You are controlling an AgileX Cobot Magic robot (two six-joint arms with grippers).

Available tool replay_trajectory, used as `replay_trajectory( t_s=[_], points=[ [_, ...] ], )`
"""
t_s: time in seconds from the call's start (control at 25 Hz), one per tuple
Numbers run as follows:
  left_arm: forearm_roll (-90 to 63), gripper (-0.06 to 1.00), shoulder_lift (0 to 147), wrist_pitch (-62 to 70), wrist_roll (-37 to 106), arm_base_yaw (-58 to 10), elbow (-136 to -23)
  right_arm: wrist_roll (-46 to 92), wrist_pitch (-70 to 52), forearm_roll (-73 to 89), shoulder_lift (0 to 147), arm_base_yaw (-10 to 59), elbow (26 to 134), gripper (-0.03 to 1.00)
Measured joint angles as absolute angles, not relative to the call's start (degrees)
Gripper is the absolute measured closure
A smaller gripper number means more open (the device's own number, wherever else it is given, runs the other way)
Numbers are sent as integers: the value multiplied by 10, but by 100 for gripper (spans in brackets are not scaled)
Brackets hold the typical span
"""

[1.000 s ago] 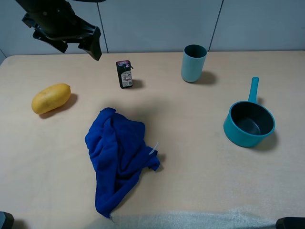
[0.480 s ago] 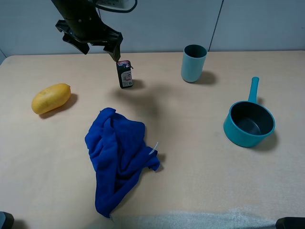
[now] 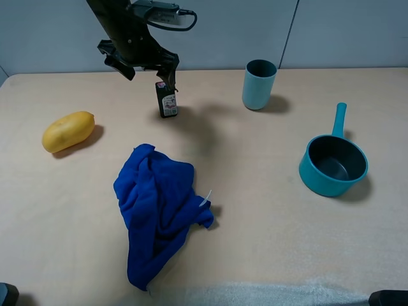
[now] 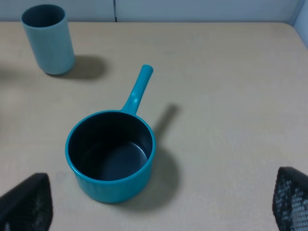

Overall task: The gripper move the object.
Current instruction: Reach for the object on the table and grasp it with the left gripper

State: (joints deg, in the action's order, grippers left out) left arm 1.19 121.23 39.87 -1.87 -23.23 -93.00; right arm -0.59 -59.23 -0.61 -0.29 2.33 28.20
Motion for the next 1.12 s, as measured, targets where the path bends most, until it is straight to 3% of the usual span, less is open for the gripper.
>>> replay_trajectory(
  t_s=[1.12],
  points=[
    [-15,0,1327,335,-18,-243,-981,-6,-592,-6,-3,23,282,27]
  ],
)
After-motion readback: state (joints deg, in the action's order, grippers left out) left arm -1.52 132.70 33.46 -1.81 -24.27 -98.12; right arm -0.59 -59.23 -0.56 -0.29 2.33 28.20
